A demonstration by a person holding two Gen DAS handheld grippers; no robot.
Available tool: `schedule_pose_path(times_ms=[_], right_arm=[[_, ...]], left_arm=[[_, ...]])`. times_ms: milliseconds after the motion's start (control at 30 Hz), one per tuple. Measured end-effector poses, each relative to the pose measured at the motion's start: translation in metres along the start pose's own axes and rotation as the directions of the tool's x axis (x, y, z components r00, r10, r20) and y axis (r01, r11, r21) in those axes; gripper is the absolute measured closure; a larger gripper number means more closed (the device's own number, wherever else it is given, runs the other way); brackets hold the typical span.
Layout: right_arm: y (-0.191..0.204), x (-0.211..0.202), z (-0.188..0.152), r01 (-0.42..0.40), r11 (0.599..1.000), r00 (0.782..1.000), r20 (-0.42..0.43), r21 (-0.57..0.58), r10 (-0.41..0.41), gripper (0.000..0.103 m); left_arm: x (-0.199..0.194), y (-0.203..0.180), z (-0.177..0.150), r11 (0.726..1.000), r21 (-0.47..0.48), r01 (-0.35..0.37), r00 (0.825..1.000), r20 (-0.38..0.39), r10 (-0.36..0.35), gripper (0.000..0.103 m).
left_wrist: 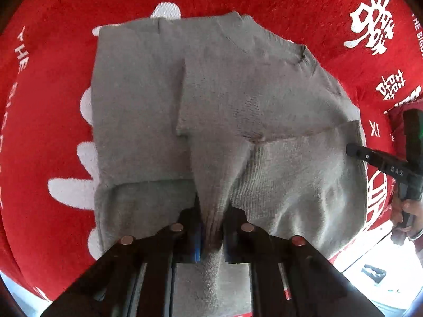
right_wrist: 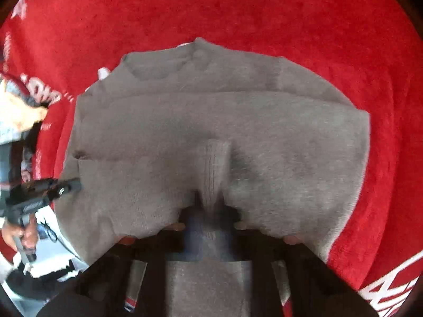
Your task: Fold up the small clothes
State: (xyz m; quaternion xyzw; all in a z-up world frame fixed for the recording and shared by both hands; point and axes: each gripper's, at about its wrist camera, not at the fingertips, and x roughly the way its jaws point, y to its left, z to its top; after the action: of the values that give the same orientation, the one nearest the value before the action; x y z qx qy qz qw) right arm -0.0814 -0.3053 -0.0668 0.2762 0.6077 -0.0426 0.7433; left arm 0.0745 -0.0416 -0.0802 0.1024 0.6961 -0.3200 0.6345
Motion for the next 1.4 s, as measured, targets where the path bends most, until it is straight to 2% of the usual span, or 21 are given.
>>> schedule_pose_path(times_ms=[100, 167, 333, 433, 467, 533, 633, 700, 733, 800, 867, 967, 1033, 1100, 1200, 1300, 1367, 1400], right_arm=[[0.002, -0.025, -0.004, -0.043, 0.999, 0.997, 0.058, 0.004, 0.043, 0.097], [-0.002, -0.047, -0.001, -0.06, 0.998, 0.992, 0.108, 0.022, 0.057, 0.097], [-0.02, -0.081, 0.031, -0.071, 0.997, 0.98, 0.19, 0.027, 0.064, 0.097], [-0.03, -0.079, 0.055, -0.047, 0.998, 0.976, 0.212, 0.03, 0.04, 0.097], [-0.035, -0.075, 0.062, -0.032, 0.999, 0.978, 0.208, 0.033, 0.025, 0.097], [-0.045, -0.052, 0.077, 0.03, 0.999, 0.984, 0.176, 0.042, -0.037, 0.097], [-0.063, -0.019, 0.085, 0.091, 0.993, 0.988, 0.121, 0.076, -0.1, 0.097], [-0.075, 0.003, 0.087, 0.082, 0.991, 0.994, 0.068, 0.106, -0.09, 0.096], [-0.077, 0.006, 0.086, 0.081, 0.99, 0.994, 0.068, 0.118, -0.089, 0.095], [-0.079, 0.0, 0.083, 0.097, 0.985, 0.989, 0.096, 0.144, -0.112, 0.073], [-0.081, -0.012, 0.075, 0.116, 0.978, 0.986, 0.097, 0.175, -0.135, 0.061], [-0.088, -0.035, 0.051, 0.05, 0.971, 0.991, 0.111, 0.235, -0.078, 0.061], [-0.094, -0.045, 0.024, -0.011, 0.961, 0.996, 0.092, 0.276, -0.015, 0.06], [-0.096, -0.048, -0.004, -0.038, 0.953, 0.998, 0.057, 0.299, 0.022, 0.06], [-0.097, -0.044, -0.049, -0.08, 0.937, 0.996, 0.0, 0.341, 0.086, 0.06], [-0.089, -0.022, -0.096, -0.165, 0.902, 0.975, -0.07, 0.4, 0.21, 0.06], [-0.083, -0.008, -0.11, -0.175, 0.889, 0.969, -0.085, 0.424, 0.232, 0.059], [-0.08, -0.007, -0.111, -0.182, 0.888, 0.971, -0.065, 0.422, 0.229, 0.062]], left_arm=[[-0.025, -0.002, -0.003, 0.998, -0.035, 0.048, 0.996, 0.083, -0.045, 0.091], [-0.052, -0.005, -0.001, 0.995, -0.051, 0.085, 0.983, 0.165, -0.075, 0.091], [-0.079, -0.019, 0.031, 0.996, -0.024, 0.086, 0.959, 0.273, -0.076, 0.091], [-0.07, -0.021, 0.061, 0.999, -0.041, 0.018, 0.951, 0.311, -0.004, 0.091], [-0.065, -0.02, 0.068, 0.998, -0.055, -0.023, 0.947, 0.32, 0.04, 0.09], [-0.047, -0.013, 0.084, 0.984, -0.104, -0.147, 0.941, 0.291, 0.172, 0.09], [-0.033, 0.002, 0.089, 0.967, -0.166, -0.193, 0.94, 0.253, 0.23, 0.09], [-0.036, 0.009, 0.084, 0.961, -0.179, -0.213, 0.935, 0.247, 0.254, 0.09], [-0.038, 0.011, 0.081, 0.959, -0.178, -0.221, 0.934, 0.243, 0.261, 0.09], [-0.043, 0.016, 0.071, 0.957, -0.171, -0.234, 0.938, 0.221, 0.269, 0.09], [-0.047, 0.023, 0.06, 0.958, -0.163, -0.234, 0.944, 0.198, 0.264, 0.09], [-0.046, 0.036, 0.041, 0.967, -0.155, -0.201, 0.965, 0.138, 0.223, 0.09], [-0.035, 0.036, 0.025, 0.978, -0.147, -0.149, 0.983, 0.086, 0.163, 0.09], [-0.027, 0.038, 0.01, 0.985, -0.127, -0.119, 0.991, 0.042, 0.125, 0.09], [-0.016, 0.035, -0.008, 0.989, -0.092, -0.118, 0.993, -0.012, 0.118, 0.09], [-0.01, 0.033, -0.018, 0.99, -0.08, -0.118, 0.993, -0.028, 0.116, 0.09], [-0.008, 0.032, -0.021, 0.989, -0.08, -0.121, 0.993, -0.018, 0.12, 0.09], [-0.008, 0.032, -0.022, 0.988, -0.081, -0.13, 0.992, -0.011, 0.13, 0.09]])
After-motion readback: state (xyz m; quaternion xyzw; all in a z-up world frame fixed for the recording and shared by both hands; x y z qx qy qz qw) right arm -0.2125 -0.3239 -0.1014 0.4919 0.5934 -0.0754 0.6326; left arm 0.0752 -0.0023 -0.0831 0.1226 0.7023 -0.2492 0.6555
